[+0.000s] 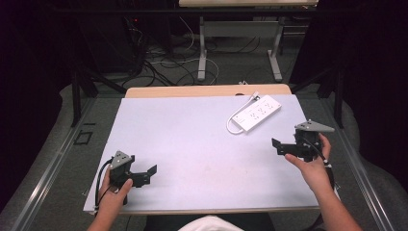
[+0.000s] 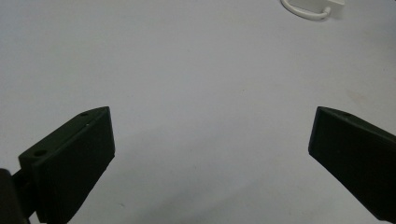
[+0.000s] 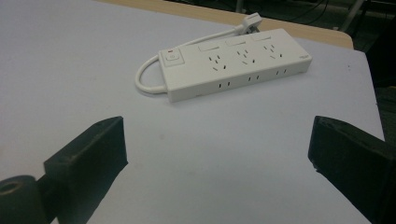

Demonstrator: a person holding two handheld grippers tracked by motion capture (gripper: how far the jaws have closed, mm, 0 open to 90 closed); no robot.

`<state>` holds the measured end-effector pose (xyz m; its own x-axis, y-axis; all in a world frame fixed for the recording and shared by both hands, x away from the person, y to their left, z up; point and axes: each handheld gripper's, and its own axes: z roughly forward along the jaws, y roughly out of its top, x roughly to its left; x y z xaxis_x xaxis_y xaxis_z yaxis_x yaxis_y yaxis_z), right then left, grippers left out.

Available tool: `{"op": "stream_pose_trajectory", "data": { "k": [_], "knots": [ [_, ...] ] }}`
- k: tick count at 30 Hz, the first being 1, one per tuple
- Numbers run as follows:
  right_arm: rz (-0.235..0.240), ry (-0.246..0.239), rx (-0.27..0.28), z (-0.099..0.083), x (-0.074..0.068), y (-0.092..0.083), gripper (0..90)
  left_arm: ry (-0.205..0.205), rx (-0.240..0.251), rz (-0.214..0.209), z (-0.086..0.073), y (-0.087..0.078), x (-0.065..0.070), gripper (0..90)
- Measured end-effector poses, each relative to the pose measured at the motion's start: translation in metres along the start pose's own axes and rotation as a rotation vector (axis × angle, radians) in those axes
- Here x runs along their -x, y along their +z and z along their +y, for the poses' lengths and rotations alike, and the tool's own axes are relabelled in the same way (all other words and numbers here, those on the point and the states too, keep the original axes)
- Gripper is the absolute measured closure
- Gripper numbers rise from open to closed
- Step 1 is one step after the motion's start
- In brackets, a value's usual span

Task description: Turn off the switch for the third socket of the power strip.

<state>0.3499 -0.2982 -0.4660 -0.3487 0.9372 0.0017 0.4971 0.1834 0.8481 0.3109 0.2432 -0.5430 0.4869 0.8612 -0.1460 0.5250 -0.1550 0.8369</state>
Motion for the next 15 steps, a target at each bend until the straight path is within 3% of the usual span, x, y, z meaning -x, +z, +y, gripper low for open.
{"op": "stream_pose_trajectory", "data": {
  "k": [15],
  "knots": [
    [0.011, -0.034, -0.042, 0.025, 0.003, 0.008, 6.9, -0.002, -0.003, 0.003, 0.000, 0.000, 0.000, 0.4]
  ]
}}
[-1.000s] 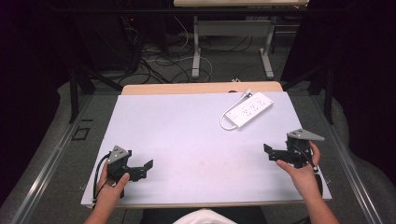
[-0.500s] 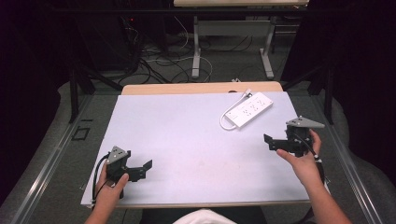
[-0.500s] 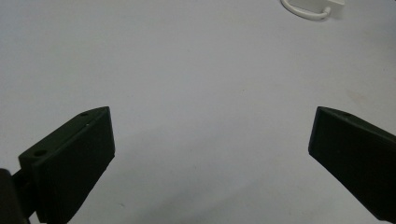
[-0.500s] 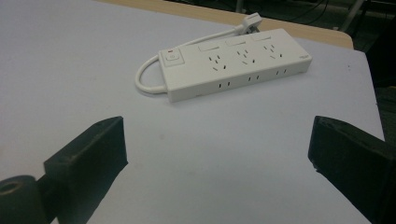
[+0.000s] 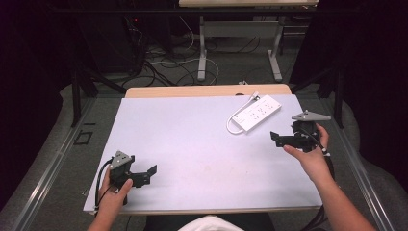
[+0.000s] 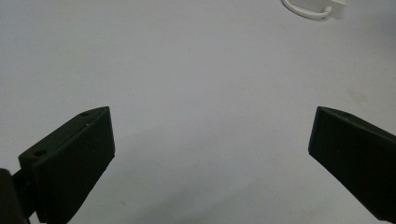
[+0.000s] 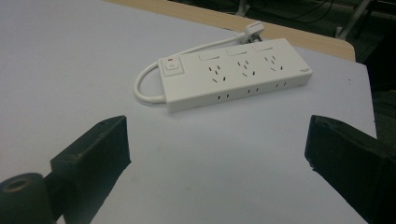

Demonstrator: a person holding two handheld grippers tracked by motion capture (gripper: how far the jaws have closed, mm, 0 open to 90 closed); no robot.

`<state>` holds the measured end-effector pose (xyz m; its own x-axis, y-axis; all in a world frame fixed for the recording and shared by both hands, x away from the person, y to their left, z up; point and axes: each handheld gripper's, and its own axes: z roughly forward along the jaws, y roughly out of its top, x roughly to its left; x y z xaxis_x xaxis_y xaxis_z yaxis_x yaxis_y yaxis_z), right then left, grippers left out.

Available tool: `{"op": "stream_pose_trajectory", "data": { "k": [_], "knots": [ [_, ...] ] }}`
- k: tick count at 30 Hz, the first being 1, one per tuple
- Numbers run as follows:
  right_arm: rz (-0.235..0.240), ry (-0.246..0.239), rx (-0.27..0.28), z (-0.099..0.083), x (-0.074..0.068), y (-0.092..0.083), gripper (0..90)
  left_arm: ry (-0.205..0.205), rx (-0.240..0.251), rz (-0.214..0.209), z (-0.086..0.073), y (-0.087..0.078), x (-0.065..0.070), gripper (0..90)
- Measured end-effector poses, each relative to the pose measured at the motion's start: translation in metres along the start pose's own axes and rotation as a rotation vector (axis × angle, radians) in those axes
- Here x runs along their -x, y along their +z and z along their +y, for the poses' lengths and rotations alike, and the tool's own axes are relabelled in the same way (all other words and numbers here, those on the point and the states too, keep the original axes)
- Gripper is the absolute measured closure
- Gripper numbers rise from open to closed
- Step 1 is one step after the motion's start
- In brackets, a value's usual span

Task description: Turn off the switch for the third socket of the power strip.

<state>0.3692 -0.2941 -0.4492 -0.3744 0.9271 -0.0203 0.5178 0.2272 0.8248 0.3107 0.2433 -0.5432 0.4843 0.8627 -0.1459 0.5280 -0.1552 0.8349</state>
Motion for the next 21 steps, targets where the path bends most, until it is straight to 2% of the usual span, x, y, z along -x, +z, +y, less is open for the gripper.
{"op": "stream_pose_trajectory", "data": {
  "k": [8, 15, 21],
  "knots": [
    [0.001, 0.000, 0.000, 0.011, 0.003, 0.005, 7.7, 0.001, 0.003, 0.000, 0.000, 0.000, 0.000, 0.4],
    [0.004, 0.022, -0.016, 0.018, 0.006, 0.011, 8.2, 0.003, 0.003, -0.001, 0.000, 0.000, 0.000, 0.4],
    [-0.005, 0.014, -0.026, 0.026, 0.010, 0.016, 11.0, 0.003, -0.001, -0.003, 0.000, 0.001, 0.001, 0.4]
  ]
}}
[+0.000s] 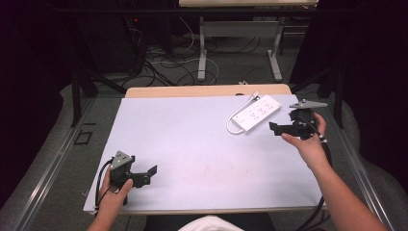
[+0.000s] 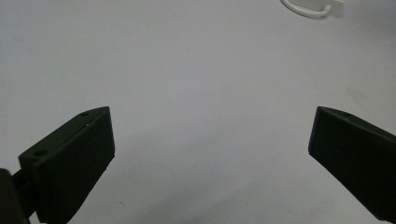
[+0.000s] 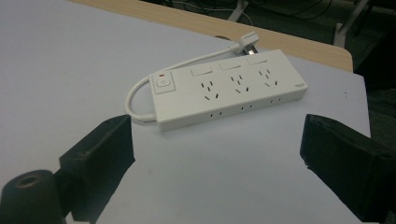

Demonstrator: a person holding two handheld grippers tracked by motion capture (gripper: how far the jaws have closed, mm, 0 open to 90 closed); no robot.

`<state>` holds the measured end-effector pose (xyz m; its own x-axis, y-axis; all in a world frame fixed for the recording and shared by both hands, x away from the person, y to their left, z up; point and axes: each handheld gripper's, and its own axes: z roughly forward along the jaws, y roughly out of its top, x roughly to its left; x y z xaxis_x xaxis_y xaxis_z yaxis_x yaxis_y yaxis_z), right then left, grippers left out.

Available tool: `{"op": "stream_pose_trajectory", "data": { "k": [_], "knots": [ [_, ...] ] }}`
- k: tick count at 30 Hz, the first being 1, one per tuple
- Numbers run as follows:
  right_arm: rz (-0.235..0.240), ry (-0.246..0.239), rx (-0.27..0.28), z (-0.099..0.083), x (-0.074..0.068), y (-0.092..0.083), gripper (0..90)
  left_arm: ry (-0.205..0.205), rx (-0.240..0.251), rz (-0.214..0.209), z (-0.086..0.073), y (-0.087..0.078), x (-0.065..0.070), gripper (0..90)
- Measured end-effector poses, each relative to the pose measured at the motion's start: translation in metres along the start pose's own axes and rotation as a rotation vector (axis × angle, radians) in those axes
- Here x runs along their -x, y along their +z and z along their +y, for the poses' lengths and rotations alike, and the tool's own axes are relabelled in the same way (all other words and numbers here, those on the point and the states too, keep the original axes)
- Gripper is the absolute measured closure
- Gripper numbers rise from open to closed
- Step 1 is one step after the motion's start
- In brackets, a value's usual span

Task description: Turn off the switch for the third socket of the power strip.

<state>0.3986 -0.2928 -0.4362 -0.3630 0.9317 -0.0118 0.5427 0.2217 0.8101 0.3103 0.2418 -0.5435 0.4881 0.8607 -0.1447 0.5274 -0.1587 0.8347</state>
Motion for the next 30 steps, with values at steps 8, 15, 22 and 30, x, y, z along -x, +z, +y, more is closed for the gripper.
{"op": "stream_pose_trajectory", "data": {
  "k": [8, 15, 22, 30],
  "knots": [
    [-0.008, 0.021, -0.006, 0.009, 0.007, 0.011, 15.4, 0.009, -0.008, 0.000, 0.000, 0.001, 0.001, 0.4],
    [-0.011, 0.037, -0.003, 0.015, 0.016, 0.020, 17.5, 0.013, -0.014, 0.001, 0.000, 0.003, 0.002, 0.4],
    [-0.029, 0.038, -0.004, 0.019, 0.022, 0.028, 22.9, 0.017, -0.017, 0.001, 0.000, 0.004, 0.003, 0.4],
    [-0.020, 0.036, 0.001, 0.028, 0.024, 0.037, 30.0, 0.017, -0.017, 0.000, 0.000, 0.004, 0.002, 0.4]
  ]
}}
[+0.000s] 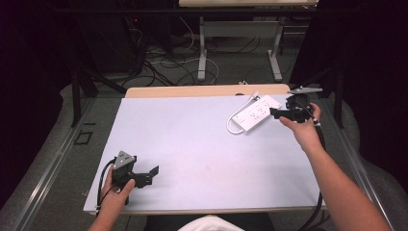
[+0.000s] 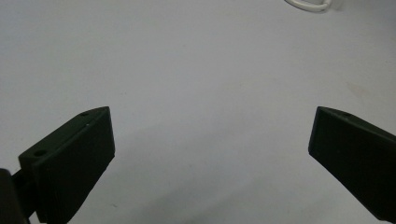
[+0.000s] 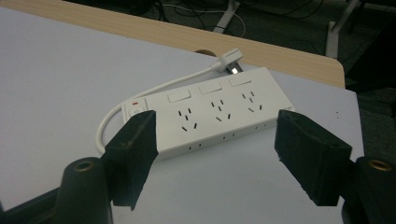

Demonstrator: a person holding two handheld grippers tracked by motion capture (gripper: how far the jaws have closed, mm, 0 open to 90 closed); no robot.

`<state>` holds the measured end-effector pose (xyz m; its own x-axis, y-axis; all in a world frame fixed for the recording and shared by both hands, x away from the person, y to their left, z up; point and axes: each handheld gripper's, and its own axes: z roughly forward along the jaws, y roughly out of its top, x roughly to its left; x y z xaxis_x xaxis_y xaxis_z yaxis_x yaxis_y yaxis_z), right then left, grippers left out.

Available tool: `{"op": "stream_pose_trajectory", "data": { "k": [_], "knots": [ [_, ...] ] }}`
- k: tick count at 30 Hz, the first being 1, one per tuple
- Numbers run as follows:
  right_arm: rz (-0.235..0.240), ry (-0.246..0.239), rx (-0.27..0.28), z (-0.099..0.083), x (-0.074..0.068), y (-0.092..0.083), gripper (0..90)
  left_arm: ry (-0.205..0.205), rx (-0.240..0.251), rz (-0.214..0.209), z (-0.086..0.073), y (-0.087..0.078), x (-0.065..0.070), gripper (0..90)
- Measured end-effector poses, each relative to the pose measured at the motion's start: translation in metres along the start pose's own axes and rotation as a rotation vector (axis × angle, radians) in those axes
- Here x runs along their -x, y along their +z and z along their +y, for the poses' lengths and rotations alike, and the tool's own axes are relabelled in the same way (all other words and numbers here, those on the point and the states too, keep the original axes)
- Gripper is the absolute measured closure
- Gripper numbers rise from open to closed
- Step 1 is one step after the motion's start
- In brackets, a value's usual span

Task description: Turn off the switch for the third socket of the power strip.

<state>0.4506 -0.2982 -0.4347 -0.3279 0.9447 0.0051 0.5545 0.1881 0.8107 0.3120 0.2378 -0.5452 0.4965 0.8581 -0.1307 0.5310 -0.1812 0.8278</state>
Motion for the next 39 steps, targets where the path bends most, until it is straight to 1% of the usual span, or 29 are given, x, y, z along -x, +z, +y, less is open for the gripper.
{"op": "stream_pose_trajectory", "data": {
  "k": [3, 6, 7, 10, 13, 14, 15, 18, 23, 28, 29, 30, 31, 32, 35, 36, 39],
  "knots": [
    [-0.010, 0.011, -0.009, 0.004, 0.001, 0.006, 30.8, 0.000, -0.002, 0.001, 0.000, 0.000, -0.001, 0.4],
    [-0.009, 0.017, -0.018, 0.005, 0.001, 0.009, 31.9, -0.008, -0.002, 0.001, 0.000, 0.001, -0.001, 0.4],
    [-0.010, 0.008, -0.019, 0.006, 0.002, 0.011, 32.5, -0.009, 0.000, 0.002, -0.001, 0.001, -0.001, 0.4],
    [-0.006, 0.006, -0.031, 0.008, 0.003, 0.016, 34.2, -0.007, -0.003, 0.003, -0.001, 0.000, -0.002, 0.4],
    [0.000, -0.009, -0.039, 0.011, 0.002, 0.021, 34.8, -0.017, 0.002, 0.006, -0.001, -0.001, -0.002, 0.4],
    [0.001, -0.025, -0.040, 0.013, 0.002, 0.025, 35.0, -0.016, 0.001, 0.007, -0.001, -0.001, -0.003, 0.4],
    [0.001, -0.025, -0.040, 0.013, 0.002, 0.025, 35.0, -0.017, 0.002, 0.008, -0.001, -0.001, -0.003, 0.4],
    [0.001, -0.045, -0.049, 0.016, 0.002, 0.030, 35.4, -0.014, 0.000, 0.012, -0.001, -0.001, -0.003, 0.4],
    [0.011, -0.032, -0.076, 0.021, 0.002, 0.039, 37.6, -0.018, 0.001, 0.014, -0.002, -0.002, -0.005, 0.4],
    [0.010, -0.035, -0.077, 0.022, 0.003, 0.048, 38.1, -0.026, 0.004, 0.015, -0.002, -0.003, -0.006, 0.4],
    [0.010, -0.031, -0.084, 0.022, 0.003, 0.049, 37.8, -0.028, 0.004, 0.014, -0.002, -0.003, -0.007, 0.4],
    [0.012, -0.026, -0.108, 0.020, 0.002, 0.050, 37.4, -0.026, -0.002, 0.009, -0.002, -0.003, -0.007, 0.4],
    [0.012, -0.026, -0.108, 0.020, 0.002, 0.050, 37.4, -0.029, -0.001, 0.008, -0.003, -0.003, -0.007, 0.4],
    [0.013, -0.029, -0.131, 0.018, 0.001, 0.050, 37.0, -0.029, -0.003, 0.007, -0.003, -0.003, -0.008, 0.4],
    [0.016, -0.035, -0.131, 0.018, 0.001, 0.051, 36.6, -0.042, 0.000, 0.008, -0.003, -0.002, -0.010, 0.4],
    [0.020, -0.039, -0.119, 0.019, 0.002, 0.051, 36.4, -0.044, 0.000, 0.006, -0.003, -0.002, -0.010, 0.4],
    [0.016, -0.026, -0.114, 0.022, 0.005, 0.055, 35.0, -0.044, 0.002, 0.009, -0.003, -0.003, -0.011, 0.4]
  ]
}}
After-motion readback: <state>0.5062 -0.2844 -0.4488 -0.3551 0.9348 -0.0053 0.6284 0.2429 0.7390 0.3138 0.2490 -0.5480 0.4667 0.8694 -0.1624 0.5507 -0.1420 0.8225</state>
